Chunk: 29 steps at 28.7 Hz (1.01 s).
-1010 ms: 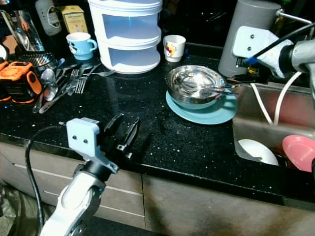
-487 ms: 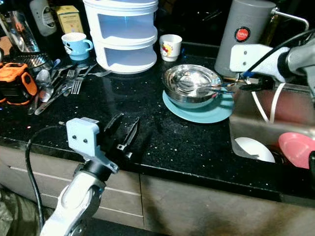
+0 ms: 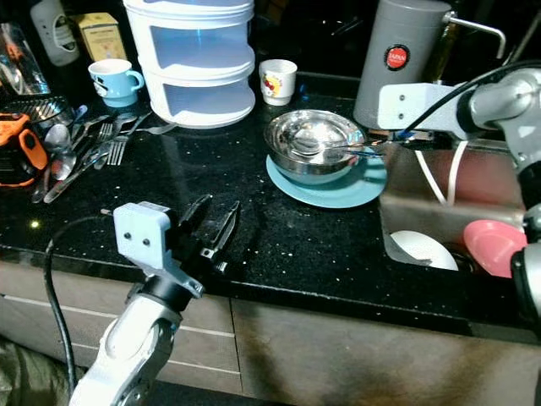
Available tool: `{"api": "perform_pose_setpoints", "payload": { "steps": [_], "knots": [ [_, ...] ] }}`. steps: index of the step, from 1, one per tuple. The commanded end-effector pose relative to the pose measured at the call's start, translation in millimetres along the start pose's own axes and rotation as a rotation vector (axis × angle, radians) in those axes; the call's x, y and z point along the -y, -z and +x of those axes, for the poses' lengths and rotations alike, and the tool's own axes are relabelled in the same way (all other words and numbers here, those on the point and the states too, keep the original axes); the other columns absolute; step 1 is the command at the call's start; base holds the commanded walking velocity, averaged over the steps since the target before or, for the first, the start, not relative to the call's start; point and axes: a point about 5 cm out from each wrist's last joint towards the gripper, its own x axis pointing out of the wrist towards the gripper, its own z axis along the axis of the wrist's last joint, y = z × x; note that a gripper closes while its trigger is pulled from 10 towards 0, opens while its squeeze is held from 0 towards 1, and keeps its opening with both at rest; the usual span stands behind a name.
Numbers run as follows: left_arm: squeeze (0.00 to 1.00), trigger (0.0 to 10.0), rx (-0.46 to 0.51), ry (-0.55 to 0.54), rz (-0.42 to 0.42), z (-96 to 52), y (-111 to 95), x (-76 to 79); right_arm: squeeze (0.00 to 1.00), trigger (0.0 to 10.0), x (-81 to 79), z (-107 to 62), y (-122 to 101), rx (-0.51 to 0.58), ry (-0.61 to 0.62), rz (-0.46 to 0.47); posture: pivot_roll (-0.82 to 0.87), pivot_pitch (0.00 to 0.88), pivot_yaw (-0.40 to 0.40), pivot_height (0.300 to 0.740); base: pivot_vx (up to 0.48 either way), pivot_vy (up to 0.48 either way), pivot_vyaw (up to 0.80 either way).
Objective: Kitchen organization
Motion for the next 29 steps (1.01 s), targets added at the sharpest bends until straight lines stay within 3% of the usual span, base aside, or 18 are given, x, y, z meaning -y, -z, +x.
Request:
{"api": "perform_pose_setpoints", "payload": {
  "steps": [1, 21, 29],
  "knots": [
    [0.00, 10.0, -0.004, -0.004, -0.008, 1.1, 0, 0.1, 0.00, 10.0, 0.9, 1.9, -2, 0.009, -0.007, -0.019, 0.13, 0.000, -0.056, 0.740, 0.000, 0.000, 0.00],
    [0.00, 10.0, 0.000, -0.008, -0.011, 0.1, 0, 1.9, 0.00, 10.0, -5.6, 34.5, -37, 0.169, -0.016, -0.110, 0.14, 0.000, -0.063, 0.740, 0.000, 0.000, 0.00],
    [0.00, 10.0, 0.000, -0.011, -0.013, -0.9, -1, 2.4, 0.00, 10.0, -4.4, 38.4, -43, 0.193, -0.003, -0.126, 0.14, 0.000, -0.067, 0.740, 0.000, 0.000, 0.00]
  ]
}}
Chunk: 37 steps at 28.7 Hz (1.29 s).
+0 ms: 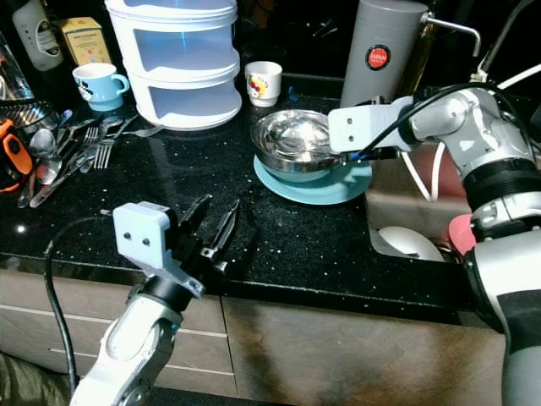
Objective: Kitchen organization
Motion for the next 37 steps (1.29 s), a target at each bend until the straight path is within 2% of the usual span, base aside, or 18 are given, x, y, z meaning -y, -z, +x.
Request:
{"api": "perform_pose_setpoints", "payload": {
  "steps": [1, 2, 3, 5, 6, 7, 8, 10, 11, 27, 28, 30, 31, 37],
  "knots": [
    [0.00, 10.0, 0.000, -0.001, -0.009, -0.8, -1.0, 2.0, 0.00, 9.0, 4.6, -0.8, -2.3, 0.001, 0.008, -0.022, 0.14, 0.000, -0.066, 0.740, 0.000, 0.000, 0.00],
    [0.00, 10.0, 0.000, -0.001, -0.009, -0.7, -1.1, 2.0, 0.00, 9.0, 5.0, -1.0, -2.3, 0.001, 0.011, -0.023, 0.14, 0.000, -0.066, 0.740, 0.000, 0.000, 0.00],
    [0.00, 10.0, 0.000, -0.002, -0.009, -0.6, -1.1, 2.0, 0.00, 7.9, 5.2, -1.1, -2.3, 0.000, 0.013, -0.024, 0.14, 0.000, -0.066, 0.740, 0.000, 0.000, 0.00],
    [0.00, 10.0, 0.000, -0.002, -0.010, -0.4, -1.3, 1.9, 0.00, 7.9, 5.5, -1.2, -2.2, -0.001, 0.015, -0.024, 0.14, 0.000, -0.065, 0.740, 0.000, 0.000, 0.00],
    [0.00, 10.0, 0.000, -0.002, -0.010, -0.2, -1.3, 1.8, 0.00, 6.5, 5.8, -1.5, -1.9, -0.004, 0.017, -0.025, 0.14, 0.000, -0.066, 0.740, 0.000, 0.000, 0.00],
    [0.00, 10.0, 0.001, -0.002, -0.010, -0.1, -1.3, 1.8, 0.00, 6.5, 5.9, -1.7, -1.6, -0.006, 0.018, -0.027, 0.14, 0.000, -0.066, 0.740, 0.000, 0.000, 0.00],
    [0.00, 10.0, 0.001, -0.002, -0.010, -0.1, -1.4, 1.8, 0.00, 2.8, 6.5, -2.2, -1.5, -0.010, 0.021, -0.032, 0.14, 0.000, -0.065, 0.740, 0.000, 0.000, 0.00],
    [0.00, 10.0, 0.001, -0.002, -0.010, -0.1, -1.5, 1.8, 0.00, 2.8, 6.6, -2.2, -1.5, -0.010, 0.022, -0.033, 0.14, 0.000, -0.065, 0.740, 0.000, 0.000, 0.00],
    [0.00, 10.0, 0.001, -0.002, -0.010, 0.0, -1.6, 1.8, 0.00, 0.0, 6.7, -2.5, -1.8, -0.009, 0.021, -0.035, 0.14, 0.000, -0.065, 0.740, 0.000, 0.000, 0.00],
    [0.00, 10.0, 0.003, -0.005, -0.015, 0.6, -2.0, 1.8, 0.00, 0.0, 9.2, -3.8, -3.7, -0.006, 0.015, -0.056, 0.13, 0.006, -0.068, 0.740, 0.000, 0.000, 0.00],
    [0.00, 10.0, 0.004, -0.005, -0.016, 0.8, -2.1, 1.8, 0.03, 10.0, 9.5, -2.7, -4.1, 0.003, 0.015, -0.030, 0.13, 0.007, -0.070, 0.740, 0.000, 0.000, 0.00],
    [0.00, 10.0, 0.004, -0.006, -0.016, 0.9, -2.1, 1.8, 0.03, 10.0, 9.8, -2.2, -3.6, 0.000, 0.013, -0.009, 0.13, 0.007, -0.070, 0.740, 0.000, 0.000, 0.00],
    [0.00, 10.0, 0.005, -0.006, -0.017, 0.9, -2.4, 2.1, 1.00, 10.0, 8.4, -1.3, -3.0, -0.003, -0.007, 0.009, 0.13, 0.010, -0.072, 0.740, 0.000, 0.000, 0.00],
    [0.00, 10.0, 0.007, -0.007, -0.018, 0.5, -3.0, 2.8, 1.00, 10.0, 7.0, -1.0, -1.5, -0.021, -0.026, -0.001, 0.13, 0.015, -0.076, 0.740, 0.000, 0.000, 0.00]
  ]
}}
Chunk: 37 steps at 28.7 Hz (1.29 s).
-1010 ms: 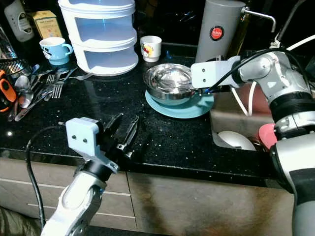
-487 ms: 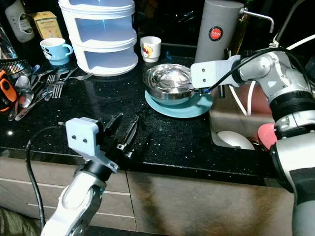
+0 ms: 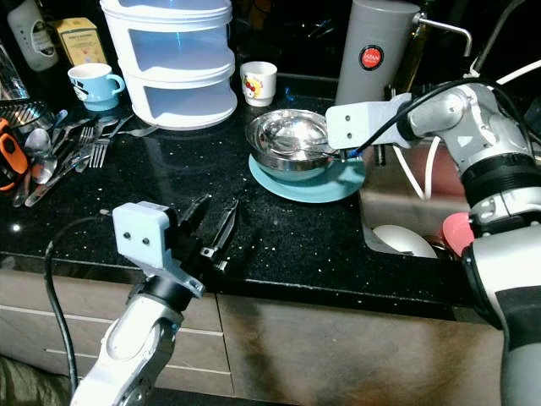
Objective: Kitchen organization
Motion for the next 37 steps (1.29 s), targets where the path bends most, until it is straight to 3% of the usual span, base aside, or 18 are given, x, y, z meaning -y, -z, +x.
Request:
{"api": "perform_pose_setpoints", "payload": {
  "steps": [1, 5, 6, 7, 32, 33, 34, 35, 37],
  "knots": [
    [0.00, 10.0, 0.007, 0.003, -0.013, 0.1, -3.0, 2.7, 1.00, 10.0, 3.3, -1.0, -0.8, -0.004, 0.002, -0.005, 0.13, 0.015, -0.076, 0.740, 0.000, 0.000, 0.00],
    [0.00, 10.0, 0.009, 0.002, -0.016, -0.6, -4.1, 4.0, 1.00, 10.0, 7.7, -0.5, -1.0, -0.040, 0.033, -0.053, 0.13, 0.023, -0.079, 0.740, 0.000, 0.000, 0.00],
    [0.00, 10.0, 0.010, 0.002, -0.018, -0.8, -4.6, 4.5, 0.36, 10.0, 7.6, 0.0, -1.0, -0.047, 0.029, -0.063, 0.13, 0.027, -0.080, 0.740, 0.000, 0.000, 0.00],
    [0.00, 10.0, 0.010, 0.002, -0.019, -1.0, -4.9, 4.9, 0.00, 10.0, 7.5, 0.7, -1.3, -0.051, 0.026, -0.070, 0.13, 0.028, -0.081, 0.740, 0.000, 0.000, 0.00],
    [0.00, 10.0, 0.003, -0.005, -0.038, -5.4, -8.5, 8.1, 0.00, 10.0, 3.8, 6.1, 1.4, -0.123, -0.060, -0.109, 0.13, 0.049, -0.086, 0.740, 0.000, 0.000, 0.00],
    [0.00, 10.0, 0.003, -0.005, -0.037, -5.5, -8.6, 8.2, 0.00, 8.0, 4.0, 7.3, 0.8, -0.122, -0.055, -0.112, 0.13, 0.046, -0.087, 0.740, 0.000, 0.000, 0.00],
    [0.00, 10.0, 0.002, -0.005, -0.037, -5.5, -8.6, 8.2, 0.00, 0.5, 4.7, 8.0, 0.0, -0.120, -0.046, -0.113, 0.13, 0.046, -0.087, 0.740, 0.000, 0.000, 0.00],
    [0.00, 10.0, 0.002, -0.006, -0.037, -5.5, -8.6, 8.3, 0.00, 0.0, 5.6, 8.2, -0.5, -0.119, -0.040, -0.113, 0.13, 0.045, -0.087, 0.740, 0.000, 0.000, 0.00],
    [0.00, 10.0, 0.002, -0.006, -0.037, -5.6, -8.6, 8.4, 0.00, 0.0, 6.4, 8.2, -0.9, -0.119, -0.037, -0.114, 0.13, 0.043, -0.087, 0.740, 0.000, 0.000, 0.00]
  ]
}}
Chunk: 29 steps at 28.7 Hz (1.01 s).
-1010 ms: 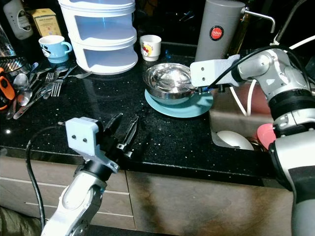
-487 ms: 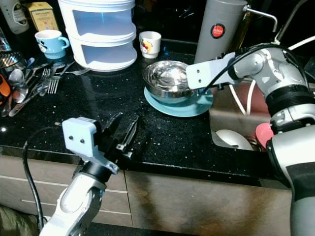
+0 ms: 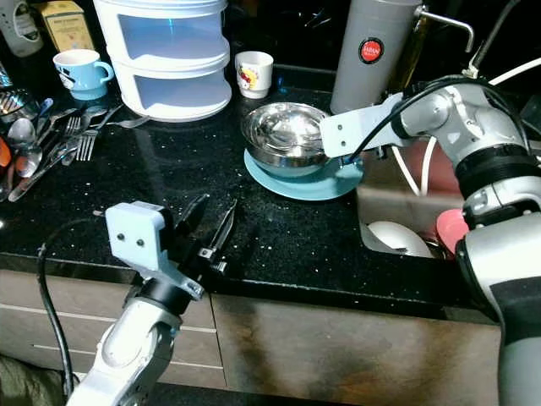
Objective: Kitchen organization
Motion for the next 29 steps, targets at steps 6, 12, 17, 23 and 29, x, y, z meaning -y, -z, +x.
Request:
{"api": "perform_pose_setpoints", "payload": {
  "steps": [6, 12, 17, 23, 29],
  "knots": [
    [0.00, 10.0, -0.002, 0.002, -0.025, -1.1, -1, 3.8, 0.00, 0.0, 4.3, -3.6, 2, -0.023, -0.002, -0.015, 0.13, 0.047, -0.088, 0.740, 0.000, 0.000, 0.00],
    [0.00, 10.0, -0.001, 0.001, -0.025, -0.4, -2, 3.3, 0.00, 0.0, 5.2, -4.1, 1, -0.019, 0.006, -0.015, 0.13, 0.050, -0.088, 0.740, 0.000, 0.000, 0.00],
    [0.00, 10.0, -0.001, 0.001, -0.023, -0.1, -1, 3.0, 0.00, 0.0, 6.1, -4.7, 1, -0.014, 0.019, -0.017, 0.13, 0.050, -0.085, 0.740, 0.000, 0.000, 0.00],
    [0.00, 10.0, -0.002, 0.001, -0.022, 0.1, -1, 2.7, 0.00, 0.0, 11.9, -8.5, 3, -0.021, 0.081, -0.005, 0.13, 0.048, -0.085, 0.740, 0.000, 0.000, 0.00],
    [0.00, 10.0, -0.003, 0.000, -0.021, 0.5, 0, 2.2, 0.00, 0.0, 21.9, -12.7, 5, -0.042, 0.201, 0.011, 0.13, 0.045, -0.081, 0.740, 0.000, 0.000, 0.00]
  ]
}}
